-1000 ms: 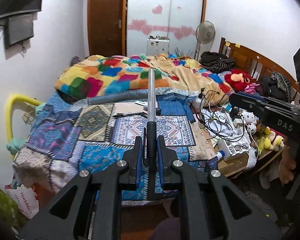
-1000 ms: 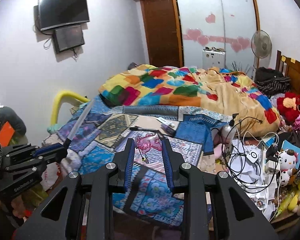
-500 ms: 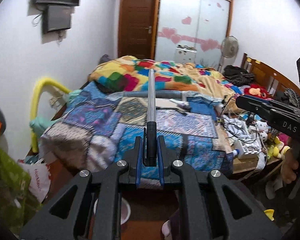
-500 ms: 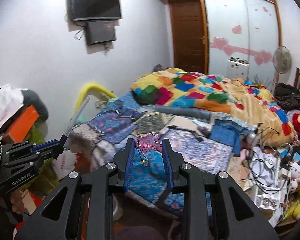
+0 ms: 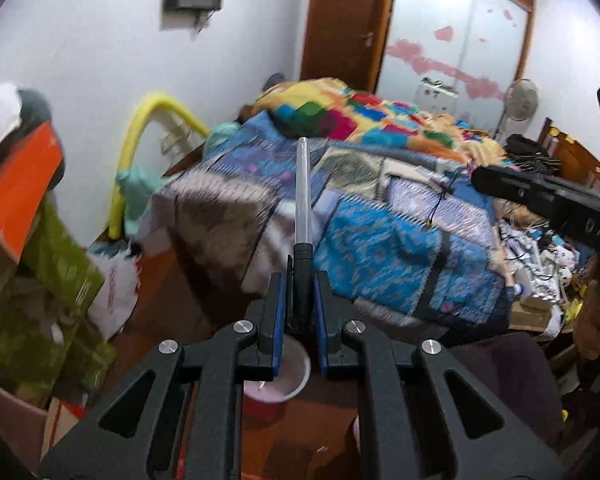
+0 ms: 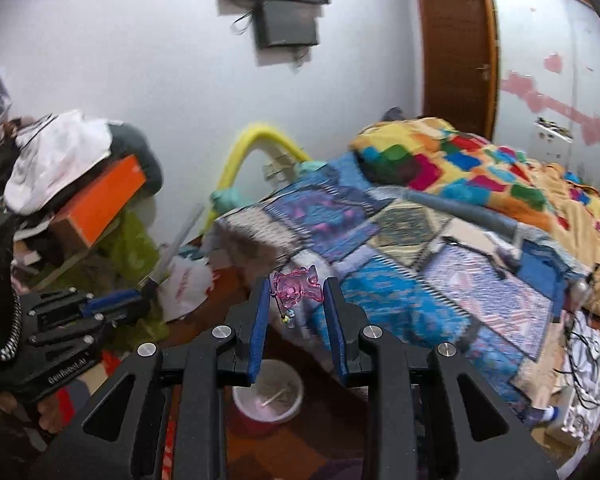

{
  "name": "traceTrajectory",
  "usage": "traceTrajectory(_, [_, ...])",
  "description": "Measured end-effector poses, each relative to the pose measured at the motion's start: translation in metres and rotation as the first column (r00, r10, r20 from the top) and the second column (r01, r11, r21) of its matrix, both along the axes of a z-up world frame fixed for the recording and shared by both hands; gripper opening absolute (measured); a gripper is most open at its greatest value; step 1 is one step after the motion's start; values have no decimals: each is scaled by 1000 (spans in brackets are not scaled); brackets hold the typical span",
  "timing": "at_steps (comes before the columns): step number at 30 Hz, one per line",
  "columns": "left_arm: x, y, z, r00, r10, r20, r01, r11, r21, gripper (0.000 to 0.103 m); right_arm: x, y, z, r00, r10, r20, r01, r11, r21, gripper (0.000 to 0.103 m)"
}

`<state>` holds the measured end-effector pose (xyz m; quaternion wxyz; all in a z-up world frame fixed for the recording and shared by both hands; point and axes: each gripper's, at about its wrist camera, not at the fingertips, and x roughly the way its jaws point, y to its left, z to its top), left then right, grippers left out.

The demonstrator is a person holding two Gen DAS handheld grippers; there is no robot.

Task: Collect trash
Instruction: 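Carry the clear pen with the left gripper over the trash bin, then open the left gripper to drop the pen into the bin, then raise both tools back toward the marker and spray bottle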

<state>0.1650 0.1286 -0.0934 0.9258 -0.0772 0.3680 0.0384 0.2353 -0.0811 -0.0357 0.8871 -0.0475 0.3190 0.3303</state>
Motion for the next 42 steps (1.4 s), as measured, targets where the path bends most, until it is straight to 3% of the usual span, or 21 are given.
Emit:
traceTrajectory(5, [-3, 18, -40, 996, 27, -80, -30, 999, -35, 13, -3, 36, -24, 997, 68, -40, -70, 997, -45, 25])
traceTrajectory(13, [7, 40, -111, 975, 71, -211, -99, 987, -125, 13, 7, 82, -82, 976, 126, -177, -151, 979, -138, 25])
traceTrajectory(20, [21, 55, -157, 945, 91, -313, -153, 972, -177, 13, 30, 114, -133, 935, 132, -328, -201, 962, -185, 25])
traceTrajectory(26, [37, 64, -171, 935, 99, -339, -181, 959, -218, 13, 51, 132, -164, 893, 114, -435, -216, 957, -193, 26])
traceTrajectory(29, [46, 65, -172, 935, 99, -341, -181, 959, -218, 13, 58, 137, -173, 862, 125, -491, -235, 957, -171, 39])
traceTrajectory(31, [51, 67, -172, 937, 95, -337, -179, 957, -229, 13, 59, 136, -173, 873, 112, -475, -221, 958, -181, 46])
traceTrajectory(34, [59, 65, -171, 941, 88, -328, -170, 958, -230, 13, 59, 136, -169, 897, 96, -432, -207, 954, -218, 46])
traceTrajectory(37, [67, 60, -170, 942, 99, -322, -169, 965, -198, 13, 62, 129, -166, 899, 88, -429, -194, 958, -209, 46])
traceTrajectory(40, [75, 59, -180, 925, 112, -364, -186, 967, -175, 41, 65, 121, -163, 903, 80, -421, -182, 961, -207, 46])
traceTrajectory(42, [75, 58, -185, 917, 118, -381, -195, 966, -171, 43, 65, 116, -161, 908, 77, -413, -179, 961, -213, 46])
